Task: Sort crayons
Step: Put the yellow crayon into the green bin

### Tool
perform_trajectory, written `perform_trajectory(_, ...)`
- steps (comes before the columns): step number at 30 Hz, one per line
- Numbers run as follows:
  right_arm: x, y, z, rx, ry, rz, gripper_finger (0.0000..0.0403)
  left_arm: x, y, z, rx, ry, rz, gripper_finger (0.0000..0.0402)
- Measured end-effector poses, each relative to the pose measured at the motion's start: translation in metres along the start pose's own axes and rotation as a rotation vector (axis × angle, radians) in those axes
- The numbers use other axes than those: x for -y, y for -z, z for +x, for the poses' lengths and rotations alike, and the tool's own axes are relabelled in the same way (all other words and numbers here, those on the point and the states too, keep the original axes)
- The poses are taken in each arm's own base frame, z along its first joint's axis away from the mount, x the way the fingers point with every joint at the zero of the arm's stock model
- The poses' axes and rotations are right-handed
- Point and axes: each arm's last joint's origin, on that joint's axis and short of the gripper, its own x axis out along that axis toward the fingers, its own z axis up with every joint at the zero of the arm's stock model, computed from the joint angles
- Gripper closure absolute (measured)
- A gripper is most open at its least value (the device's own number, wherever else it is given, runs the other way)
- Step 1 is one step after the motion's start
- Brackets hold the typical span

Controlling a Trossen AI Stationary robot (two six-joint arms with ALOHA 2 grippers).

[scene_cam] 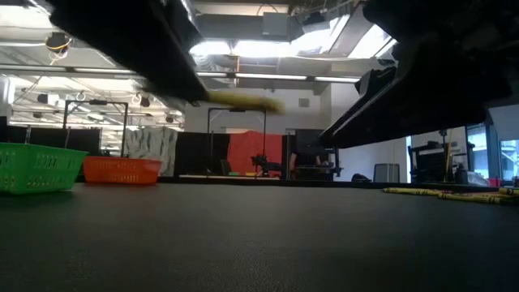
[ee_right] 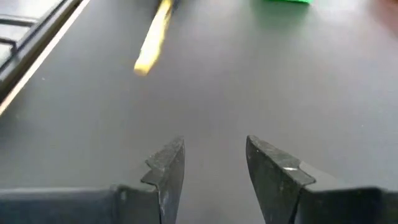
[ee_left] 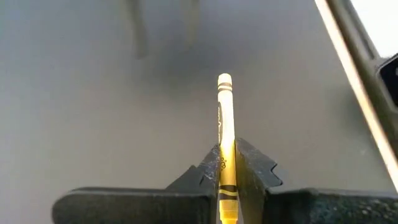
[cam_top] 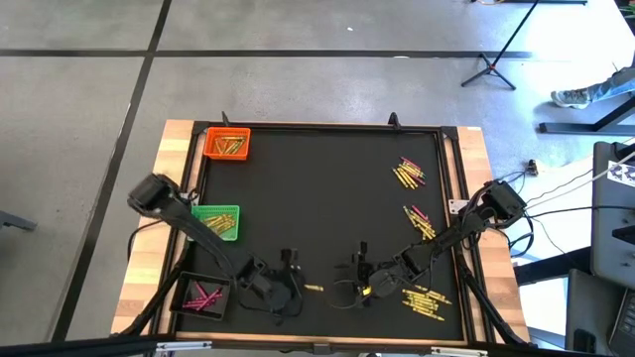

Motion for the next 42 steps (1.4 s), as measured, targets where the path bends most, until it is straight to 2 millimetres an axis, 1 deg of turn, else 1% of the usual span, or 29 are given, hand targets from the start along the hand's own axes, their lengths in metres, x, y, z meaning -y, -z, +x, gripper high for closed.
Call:
perform_trajectory(3,0.001,0.001,0.000,-0.010,0.010,-0.007,0.0233,-0.013,-0.001,-0.026,-0.054,-0.071,-0.020,0.0381)
perform_trajectory(7,0.001,0.002,0.000,-0.020,0.014,-0.013,0.0233,-0.027,0.003,-0.061,-0.113,-0.183,-0.047,0.0381)
perform_trajectory(14,0.002,0.002,0.000,-0.013,0.038,-0.013,0.0233,-0.042,0.024,-0.117,-0.147,-0.360,-0.120,0.0380)
perform_trajectory(20,0.002,0.002,0.000,-0.005,0.064,-0.012,0.0233,-0.048,0.050,-0.153,-0.201,-0.450,-0.209,0.0380)
perform_trajectory(26,0.003,0.001,0.000,0.002,0.088,-0.006,0.0233,-0.051,0.083,-0.173,-0.250,-0.497,-0.280,0.0380)
perform_trajectory(31,0.004,0.001,0.000,0.008,0.108,-0.005,0.0233,-0.055,0.113,-0.179,-0.296,-0.479,-0.366,0.0380)
perform_trajectory(37,0.004,0.001,0.000,0.009,0.108,0.016,0.0233,-0.059,0.147,-0.180,-0.354,-0.483,-0.406,0.0380)
perform_trajectory(42,0.003,0.001,0.000,0.009,0.107,0.016,0.0233,-0.063,0.159,-0.175,-0.361,-0.524,-0.437,0.0378)
